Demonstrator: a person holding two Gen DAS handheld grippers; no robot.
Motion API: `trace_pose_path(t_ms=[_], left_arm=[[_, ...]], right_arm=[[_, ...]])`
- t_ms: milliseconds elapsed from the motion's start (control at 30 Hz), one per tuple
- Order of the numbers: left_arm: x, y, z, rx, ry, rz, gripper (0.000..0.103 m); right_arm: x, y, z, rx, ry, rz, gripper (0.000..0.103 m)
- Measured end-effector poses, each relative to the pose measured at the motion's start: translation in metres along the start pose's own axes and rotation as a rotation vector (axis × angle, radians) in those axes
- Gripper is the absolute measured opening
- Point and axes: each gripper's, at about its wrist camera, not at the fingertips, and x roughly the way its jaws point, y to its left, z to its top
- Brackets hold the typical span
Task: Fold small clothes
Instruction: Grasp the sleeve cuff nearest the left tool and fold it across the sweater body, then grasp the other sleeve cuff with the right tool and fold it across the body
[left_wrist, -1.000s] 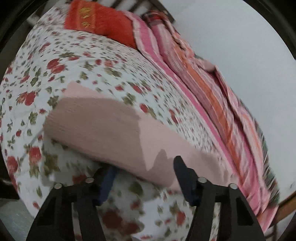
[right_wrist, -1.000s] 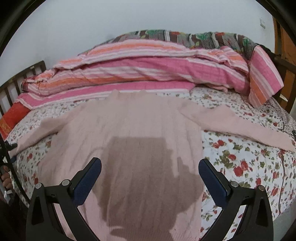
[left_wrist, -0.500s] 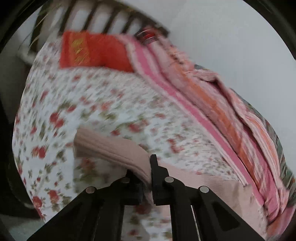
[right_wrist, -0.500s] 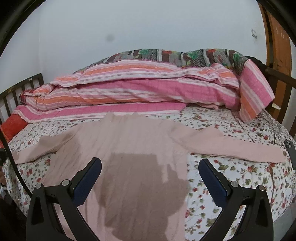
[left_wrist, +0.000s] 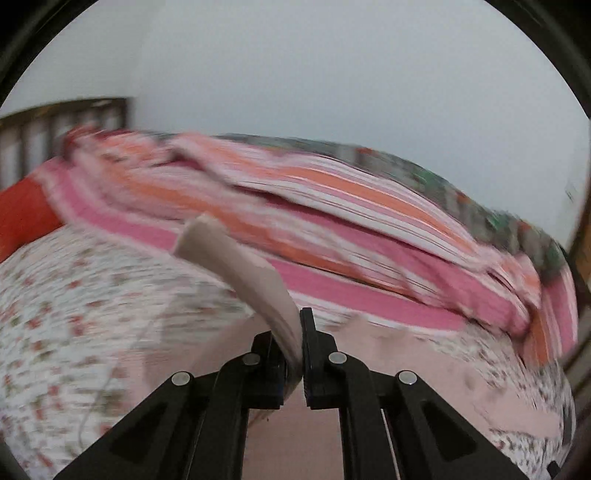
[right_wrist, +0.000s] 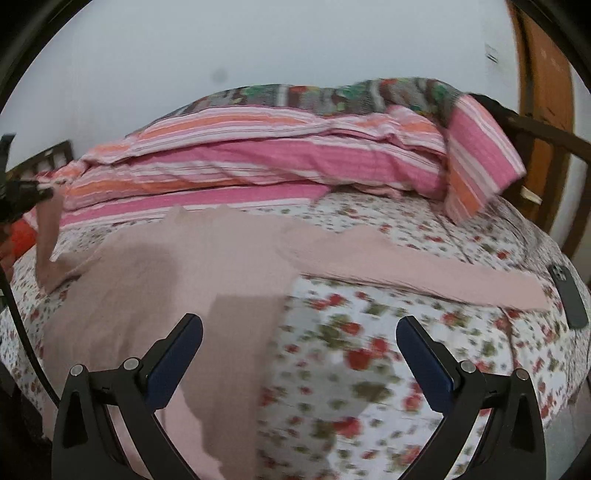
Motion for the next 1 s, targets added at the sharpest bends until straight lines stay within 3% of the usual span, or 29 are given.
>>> trace_pose_path(t_ms=[133,233,367,433,500,567,633,667,733,800,900,1000], left_arm=[[0.037,-0.095,-0.026,0.108,0.082,-0.108,0.007],[0.064,-0.159,-0.063,0.186,0.151,-0.178,0.007],[0.097,-0.200,-0.115,0.210,0.305,-0.252,0.008],[0.102,-0.201,-0.130,0.195,0.370,-0.283,0.017],[0.100,-0.193,-0.133,0.175,0.418,-0.347,0.030],[0.093,-0.180,-0.127,0.154,0.408,-0.361,0.043],[0.077,-0.153,-0.113,0.138,0.349,-0.352,0.076],[0.069,-0.137,-0.107,0.131,0.312,-0.345,0.083],[0.052,-0.101,-0.093,0.119,0.235,-0.317,0.085],[0.045,-0.067,-0.081,0.130,0.190,-0.225,0.085],[0.046,-0.016,-0.077,0.118,0.170,-0.052,0.085],[0.051,0.043,-0.078,0.035,0.192,0.060,0.085]], right_arm=[[0.006,-0.033,-0.007,0.075,0.041,0.001,0.103],[0.010,-0.049,-0.011,0.100,0.061,-0.015,0.103],[0.012,-0.054,-0.014,0.098,0.077,-0.020,0.103],[0.016,-0.054,-0.014,0.088,0.083,-0.017,0.103],[0.023,-0.051,-0.010,0.076,0.089,-0.009,0.103],[0.030,-0.047,-0.004,0.072,0.083,0.006,0.103],[0.037,-0.041,0.006,0.077,0.070,0.042,0.103],[0.042,-0.038,0.011,0.083,0.063,0.067,0.103],[0.056,-0.029,0.024,0.095,0.066,0.120,0.103],[0.068,-0.020,0.032,0.109,0.063,0.160,0.099],[0.088,-0.007,0.042,0.132,0.062,0.204,0.086],[0.110,0.007,0.046,0.137,0.095,0.238,0.075]])
